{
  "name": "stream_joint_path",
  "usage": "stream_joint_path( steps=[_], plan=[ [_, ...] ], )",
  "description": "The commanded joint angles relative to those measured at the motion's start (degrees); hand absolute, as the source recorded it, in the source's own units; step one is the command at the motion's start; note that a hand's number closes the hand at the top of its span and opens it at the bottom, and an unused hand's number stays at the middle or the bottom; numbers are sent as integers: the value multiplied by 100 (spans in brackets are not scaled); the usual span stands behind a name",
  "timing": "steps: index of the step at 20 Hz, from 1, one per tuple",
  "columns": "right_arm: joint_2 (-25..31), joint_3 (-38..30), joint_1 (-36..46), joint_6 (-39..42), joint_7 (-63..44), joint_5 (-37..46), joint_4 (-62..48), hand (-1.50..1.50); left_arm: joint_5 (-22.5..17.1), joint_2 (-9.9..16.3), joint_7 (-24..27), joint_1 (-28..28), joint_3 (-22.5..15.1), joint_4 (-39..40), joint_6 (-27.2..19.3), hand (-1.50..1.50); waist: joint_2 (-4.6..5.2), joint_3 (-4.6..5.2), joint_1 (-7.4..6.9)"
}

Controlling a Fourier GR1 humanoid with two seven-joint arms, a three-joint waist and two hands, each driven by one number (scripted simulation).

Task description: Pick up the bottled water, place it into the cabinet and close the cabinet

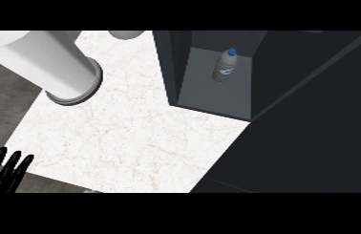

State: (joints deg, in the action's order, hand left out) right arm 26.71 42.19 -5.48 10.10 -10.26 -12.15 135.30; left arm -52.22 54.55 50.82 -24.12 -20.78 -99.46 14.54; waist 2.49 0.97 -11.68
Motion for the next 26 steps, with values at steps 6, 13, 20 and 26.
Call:
stream_joint_path(
  steps=[6, 13, 20, 26],
  plan=[
    [-1267, -480, 1047, -303, -669, -1367, -1472, 150, -248, 175, 27, -14, 282, 58, 311, -150, 29, -48, 16],
    [-1722, -1968, 2697, -791, -924, -1421, -3195, 150, -290, 84, 19, -247, 284, 145, 317, -150, -113, -69, 288],
    [-2208, -2765, 4579, -1339, -657, -854, -5528, 150, -490, 148, -17, -339, 502, 199, 548, -150, -112, -85, 449],
    [-2258, -3097, 5346, -1022, 68, -707, -7129, 150, -462, 124, -59, -449, 598, 129, 632, -150, -116, -97, 565]
  ],
)
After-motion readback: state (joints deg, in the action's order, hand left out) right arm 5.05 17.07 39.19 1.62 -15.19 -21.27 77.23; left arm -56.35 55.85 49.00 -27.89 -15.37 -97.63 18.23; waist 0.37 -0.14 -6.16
